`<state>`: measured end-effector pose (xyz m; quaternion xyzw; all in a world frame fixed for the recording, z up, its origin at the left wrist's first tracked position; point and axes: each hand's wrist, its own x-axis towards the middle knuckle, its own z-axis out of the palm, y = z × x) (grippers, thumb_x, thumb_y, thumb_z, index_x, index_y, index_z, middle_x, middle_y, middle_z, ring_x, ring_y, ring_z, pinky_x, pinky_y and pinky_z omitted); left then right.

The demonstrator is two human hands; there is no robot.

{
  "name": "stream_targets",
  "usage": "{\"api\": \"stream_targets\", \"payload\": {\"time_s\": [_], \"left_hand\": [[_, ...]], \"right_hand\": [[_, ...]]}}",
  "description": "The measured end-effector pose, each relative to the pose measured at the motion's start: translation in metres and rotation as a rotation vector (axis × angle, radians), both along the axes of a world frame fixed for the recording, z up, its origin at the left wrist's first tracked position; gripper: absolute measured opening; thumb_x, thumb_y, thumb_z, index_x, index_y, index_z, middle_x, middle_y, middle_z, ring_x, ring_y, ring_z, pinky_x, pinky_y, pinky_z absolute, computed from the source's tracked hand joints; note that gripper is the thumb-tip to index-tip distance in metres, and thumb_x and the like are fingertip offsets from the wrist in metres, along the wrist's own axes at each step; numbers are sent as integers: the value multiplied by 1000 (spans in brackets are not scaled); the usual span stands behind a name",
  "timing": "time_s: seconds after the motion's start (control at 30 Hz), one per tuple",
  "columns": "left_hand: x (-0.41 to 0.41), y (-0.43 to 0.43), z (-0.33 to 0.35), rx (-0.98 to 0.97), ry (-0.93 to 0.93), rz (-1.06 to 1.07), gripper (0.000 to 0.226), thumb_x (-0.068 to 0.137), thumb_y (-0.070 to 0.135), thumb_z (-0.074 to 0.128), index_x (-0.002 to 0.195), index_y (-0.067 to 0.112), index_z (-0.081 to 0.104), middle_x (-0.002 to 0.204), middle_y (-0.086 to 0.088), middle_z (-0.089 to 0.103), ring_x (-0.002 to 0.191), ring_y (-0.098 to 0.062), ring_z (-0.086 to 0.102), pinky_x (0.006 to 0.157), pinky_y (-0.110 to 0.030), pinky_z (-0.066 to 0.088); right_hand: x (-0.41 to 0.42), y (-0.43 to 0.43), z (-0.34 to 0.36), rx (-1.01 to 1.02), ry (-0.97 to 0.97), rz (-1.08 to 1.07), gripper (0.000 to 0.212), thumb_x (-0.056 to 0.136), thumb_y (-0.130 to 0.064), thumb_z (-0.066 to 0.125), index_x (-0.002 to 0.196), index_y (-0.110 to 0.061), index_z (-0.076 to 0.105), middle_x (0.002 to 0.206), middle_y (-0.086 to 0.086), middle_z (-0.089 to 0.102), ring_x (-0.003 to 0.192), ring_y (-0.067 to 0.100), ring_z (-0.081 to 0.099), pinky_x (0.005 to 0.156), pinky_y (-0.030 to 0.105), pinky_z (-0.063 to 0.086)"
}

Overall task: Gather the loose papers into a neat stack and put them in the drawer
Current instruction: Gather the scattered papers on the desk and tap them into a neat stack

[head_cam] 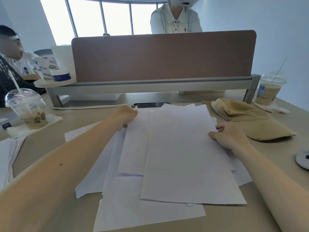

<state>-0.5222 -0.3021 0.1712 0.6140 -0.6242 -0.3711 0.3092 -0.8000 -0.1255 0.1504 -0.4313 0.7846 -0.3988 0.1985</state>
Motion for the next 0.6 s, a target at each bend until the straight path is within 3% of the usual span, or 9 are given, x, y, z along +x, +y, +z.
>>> {"api": "stream_targets", "payload": {"time_s": [0.07,0.13,0.23,0.33,0.4,0.5,0.6], "left_hand": [[4,0,1,109,-75,-27,43,96,30,58,131,7,50,123,-9,58,97,-28,61,82,-37,55],[7,0,4,226,57,-63,56,92,34,65,137,8,44,133,-10,53,98,-30,62,86,-41,55],[0,6,2,260,137,-96,66,88,30,72,141,7,41,131,-1,48,100,-26,57,82,-36,51],[-11,13,-7,310,232,-145,55,84,19,76,130,1,53,112,-11,69,88,-28,69,80,-40,56],[-16,22,-10,339,252,-176,50,78,14,81,121,0,60,104,-17,74,90,-34,72,85,-50,56],[-15,28,-13,251,250,-179,41,73,10,85,105,8,59,100,-14,73,89,-33,72,78,-47,58],[-1,28,-12,208,280,-120,35,78,19,82,104,7,62,95,-11,73,80,-28,71,70,-37,58]], "right_hand": [[-8,2,-4,123,103,-18,37,83,-32,72,114,-13,66,115,5,66,103,24,60,83,33,46],[-9,2,-4,145,90,0,53,82,-38,72,126,-11,60,127,7,61,112,25,56,86,32,43],[-1,0,-2,101,29,74,54,84,-36,71,130,-13,57,132,9,56,109,23,55,78,29,40],[7,3,0,90,29,142,52,84,-32,72,132,-17,55,136,9,54,104,18,51,78,27,36],[10,6,1,78,-4,205,54,86,-27,71,136,-18,52,138,9,53,111,17,52,80,25,35],[16,10,2,100,37,295,59,87,-24,70,141,-21,46,140,6,52,122,16,50,84,23,33],[18,8,0,113,54,276,62,85,-22,72,141,-21,46,127,5,57,102,17,55,81,25,36]]}}
